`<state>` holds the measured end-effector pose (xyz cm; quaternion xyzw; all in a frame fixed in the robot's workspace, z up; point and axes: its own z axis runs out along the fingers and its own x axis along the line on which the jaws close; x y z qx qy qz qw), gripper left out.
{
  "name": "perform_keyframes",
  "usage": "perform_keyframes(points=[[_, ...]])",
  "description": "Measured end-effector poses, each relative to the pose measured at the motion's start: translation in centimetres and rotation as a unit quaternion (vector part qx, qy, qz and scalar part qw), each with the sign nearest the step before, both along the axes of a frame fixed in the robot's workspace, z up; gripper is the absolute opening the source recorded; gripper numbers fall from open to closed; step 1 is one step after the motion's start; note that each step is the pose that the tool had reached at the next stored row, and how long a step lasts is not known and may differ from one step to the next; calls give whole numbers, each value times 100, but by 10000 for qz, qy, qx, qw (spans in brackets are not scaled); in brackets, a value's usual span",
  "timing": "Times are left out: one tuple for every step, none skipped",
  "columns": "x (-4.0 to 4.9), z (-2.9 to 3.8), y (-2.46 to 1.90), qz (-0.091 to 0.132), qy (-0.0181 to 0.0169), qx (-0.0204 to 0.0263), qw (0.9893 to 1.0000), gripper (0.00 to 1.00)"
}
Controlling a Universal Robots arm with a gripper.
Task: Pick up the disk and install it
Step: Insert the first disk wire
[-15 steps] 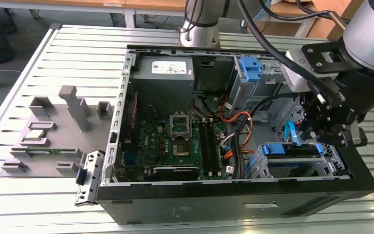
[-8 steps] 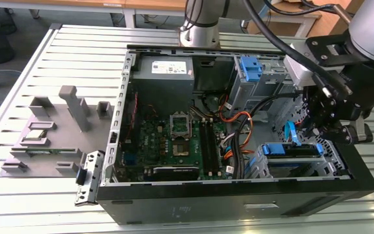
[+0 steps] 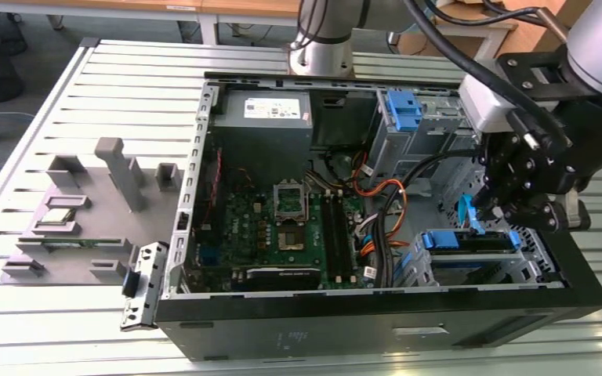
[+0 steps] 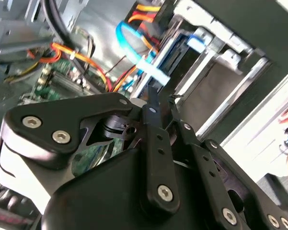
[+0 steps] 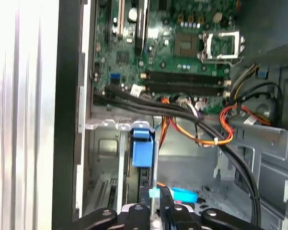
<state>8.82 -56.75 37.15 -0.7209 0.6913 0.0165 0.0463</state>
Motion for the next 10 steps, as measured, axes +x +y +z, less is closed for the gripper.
perform_keyframes(points=[[3,-2,0,0,97,0,10000,24],[6,-4,0,0,188,1,9998,24],[9,-5,0,0,277,1,9996,24],[11,-7,0,0,368,0,9993,24],[12,-7,0,0,419,1,9991,24],[12,-7,0,0,420,1,9991,24],[11,-7,0,-1,422,0,9991,24],[12,-7,0,0,422,0,9991,24],[12,-7,0,0,423,0,9991,24],[12,-7,0,0,424,0,9991,24]])
